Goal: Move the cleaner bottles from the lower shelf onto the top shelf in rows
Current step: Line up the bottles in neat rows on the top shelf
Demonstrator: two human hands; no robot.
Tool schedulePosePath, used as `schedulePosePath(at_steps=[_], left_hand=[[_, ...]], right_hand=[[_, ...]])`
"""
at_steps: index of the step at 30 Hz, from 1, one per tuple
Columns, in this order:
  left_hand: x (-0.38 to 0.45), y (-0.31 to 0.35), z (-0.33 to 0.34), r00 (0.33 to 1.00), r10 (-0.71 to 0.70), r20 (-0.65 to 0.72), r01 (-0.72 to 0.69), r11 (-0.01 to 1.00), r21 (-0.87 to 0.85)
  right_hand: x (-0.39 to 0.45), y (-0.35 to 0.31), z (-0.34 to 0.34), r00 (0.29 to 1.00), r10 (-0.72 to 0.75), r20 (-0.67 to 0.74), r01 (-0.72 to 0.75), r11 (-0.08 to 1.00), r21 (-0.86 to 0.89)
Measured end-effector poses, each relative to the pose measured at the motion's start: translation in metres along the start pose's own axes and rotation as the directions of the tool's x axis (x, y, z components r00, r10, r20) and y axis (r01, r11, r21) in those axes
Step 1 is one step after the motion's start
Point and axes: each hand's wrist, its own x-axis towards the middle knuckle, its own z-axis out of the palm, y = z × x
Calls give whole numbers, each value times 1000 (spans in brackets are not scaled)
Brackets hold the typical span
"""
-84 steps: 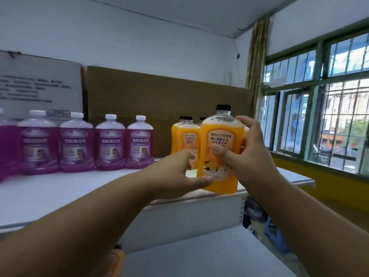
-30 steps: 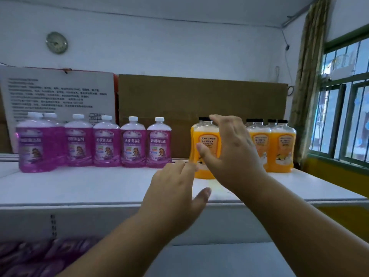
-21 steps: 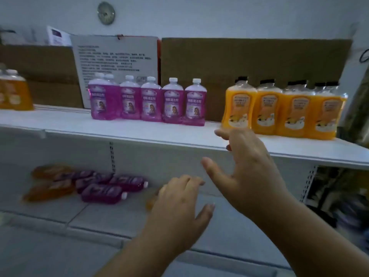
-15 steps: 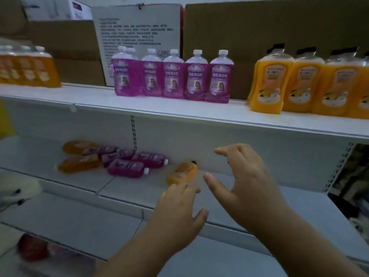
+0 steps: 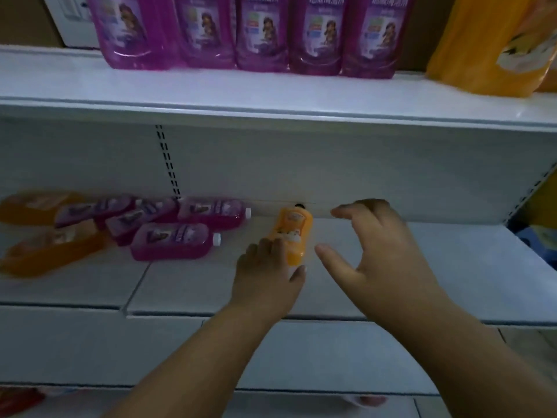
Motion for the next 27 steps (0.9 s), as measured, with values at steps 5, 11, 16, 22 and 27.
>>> schedulePosePath(at_steps=[5,11,16,22,27], left_hand=[[68,-3,27,983,-178,53,177,984,17],[109,7,59,929,-252,272,254,967,27],[81,-1,37,927,-277,253,339,908,-245],[-31,-49,-19,908,-415,59,295,534,-793],[-121,-85,-74,846,-533,-22,240,417,-877]], right_hand=[[8,7,13,991,136,-9,-136,988,-67],[7,20,25,985,171,-22,-172,983,-69],[13,26,31,990,128,-52,-126,992,29],[27,4,70,999,10,46,-21,972,233],[30,-49,122,985,-121,121,59,903,427]])
